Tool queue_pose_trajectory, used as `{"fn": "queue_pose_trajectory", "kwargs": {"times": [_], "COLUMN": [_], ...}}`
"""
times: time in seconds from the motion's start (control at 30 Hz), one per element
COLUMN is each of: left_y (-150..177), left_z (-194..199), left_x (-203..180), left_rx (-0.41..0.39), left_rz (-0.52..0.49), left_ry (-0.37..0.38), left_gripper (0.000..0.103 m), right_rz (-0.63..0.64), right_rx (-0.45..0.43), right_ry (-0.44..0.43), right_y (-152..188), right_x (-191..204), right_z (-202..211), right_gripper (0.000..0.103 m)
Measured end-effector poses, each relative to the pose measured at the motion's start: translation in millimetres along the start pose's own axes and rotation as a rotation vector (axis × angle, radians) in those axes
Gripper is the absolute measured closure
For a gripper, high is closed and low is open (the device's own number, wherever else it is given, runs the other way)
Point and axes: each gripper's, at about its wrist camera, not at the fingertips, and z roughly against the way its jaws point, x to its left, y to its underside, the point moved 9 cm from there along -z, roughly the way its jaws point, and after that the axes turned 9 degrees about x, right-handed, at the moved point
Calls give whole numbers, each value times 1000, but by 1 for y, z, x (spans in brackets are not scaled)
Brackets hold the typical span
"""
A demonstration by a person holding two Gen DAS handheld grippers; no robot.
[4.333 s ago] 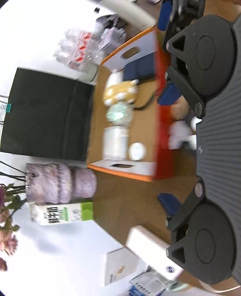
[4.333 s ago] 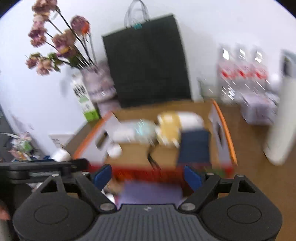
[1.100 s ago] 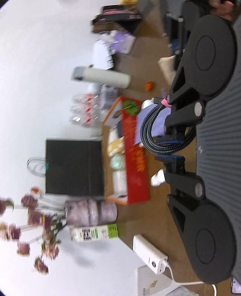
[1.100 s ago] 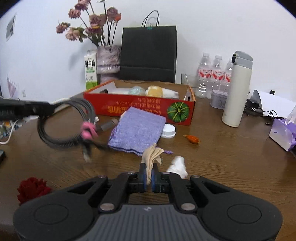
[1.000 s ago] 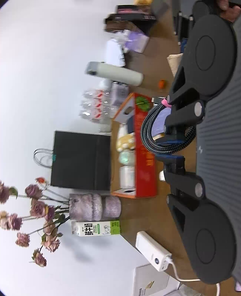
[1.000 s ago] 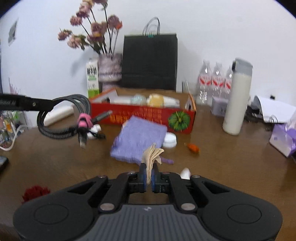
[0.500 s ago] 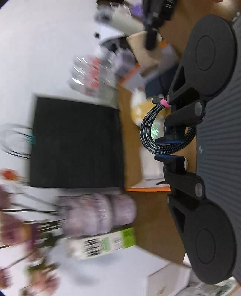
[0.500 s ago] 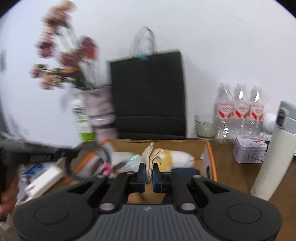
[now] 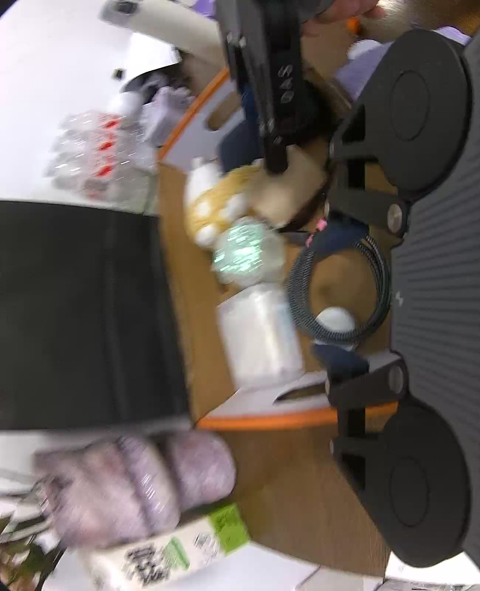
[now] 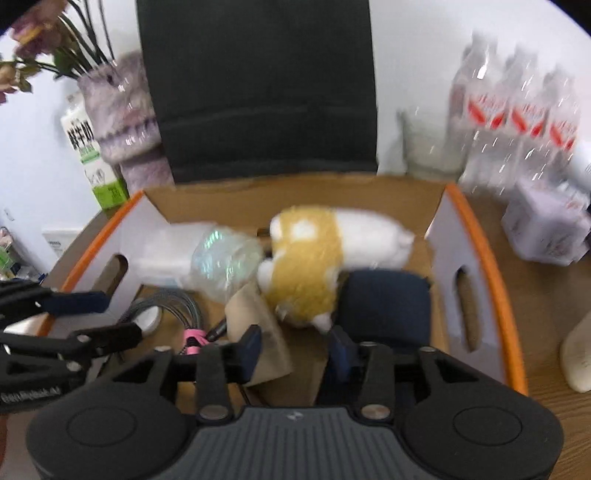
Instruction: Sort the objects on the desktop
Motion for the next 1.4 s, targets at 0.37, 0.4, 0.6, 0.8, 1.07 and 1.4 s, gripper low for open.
{"fn": "queue_pose_trajectory", "kwargs": {"times": [0.37,0.4,0.6,0.8,1.07,1.4], "left_y": [32,46,129,211,280,285], "left_z": [116,125,154,174,187,169], "left_x": [-7,-12,-43,-89,-147,-115], "left_rx": [-156,-160,-153,-123,-158,-142], "left_rz": [139,151,228,155,-43,144], "left_ry": [-37,-15,-20,26,63,256], "left_gripper": [2,1,0,0,0,72], "right_rz": [105,118,136,114,171,256], "right_rx": [-157,-176,-223,-198,-169,-192], "right_ry": [40,29,62,57,155,24], "right_y": [46,58,144,236,319,321], "right_x": [9,10,17,21,30,59], "right_z": [111,119,145,158,170,171], "right_gripper": [27,23,15,15,15,16]}}
